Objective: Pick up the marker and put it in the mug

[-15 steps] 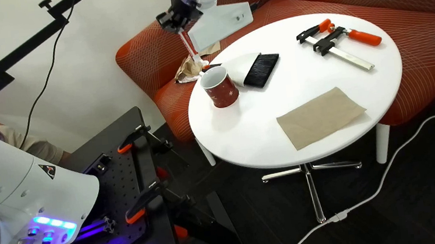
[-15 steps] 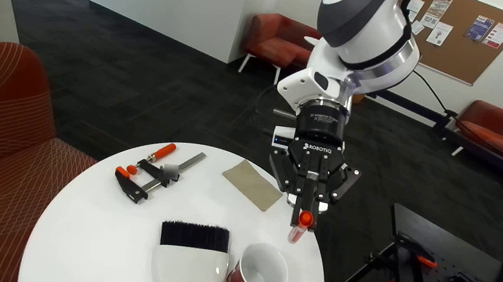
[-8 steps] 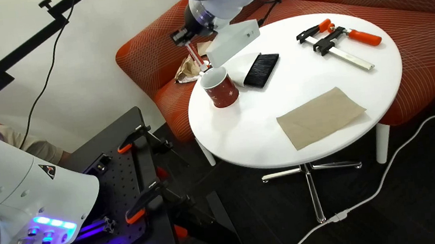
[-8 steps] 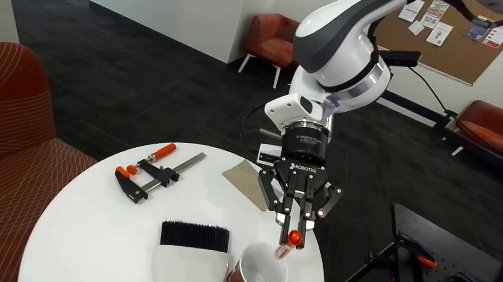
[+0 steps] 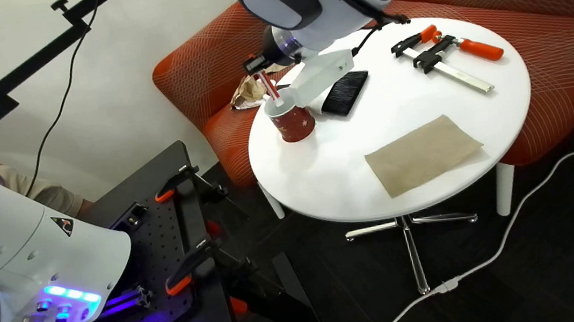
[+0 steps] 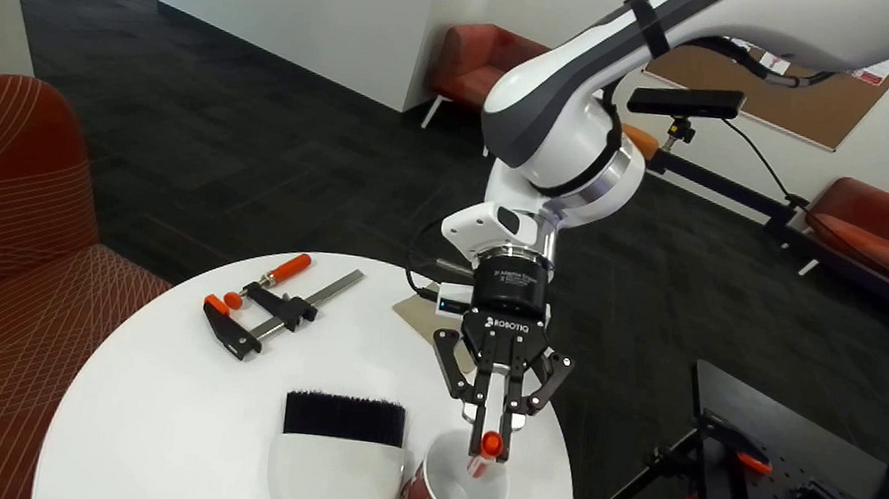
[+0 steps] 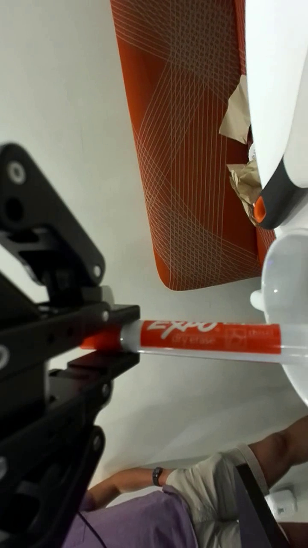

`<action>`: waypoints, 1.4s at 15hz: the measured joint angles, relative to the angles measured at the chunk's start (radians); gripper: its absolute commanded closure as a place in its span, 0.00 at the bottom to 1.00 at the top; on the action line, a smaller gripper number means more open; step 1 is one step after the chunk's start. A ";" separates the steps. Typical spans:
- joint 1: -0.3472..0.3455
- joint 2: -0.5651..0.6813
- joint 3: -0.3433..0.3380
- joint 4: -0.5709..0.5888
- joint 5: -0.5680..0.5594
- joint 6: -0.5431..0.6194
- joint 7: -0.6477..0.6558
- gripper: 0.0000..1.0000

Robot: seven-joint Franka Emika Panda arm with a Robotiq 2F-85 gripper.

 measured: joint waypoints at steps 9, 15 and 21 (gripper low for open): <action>-0.004 0.086 0.000 0.044 0.000 0.000 0.001 0.26; -0.004 0.030 0.002 0.034 0.001 -0.002 0.001 0.00; -0.002 -0.129 0.003 -0.035 0.000 -0.021 0.001 0.00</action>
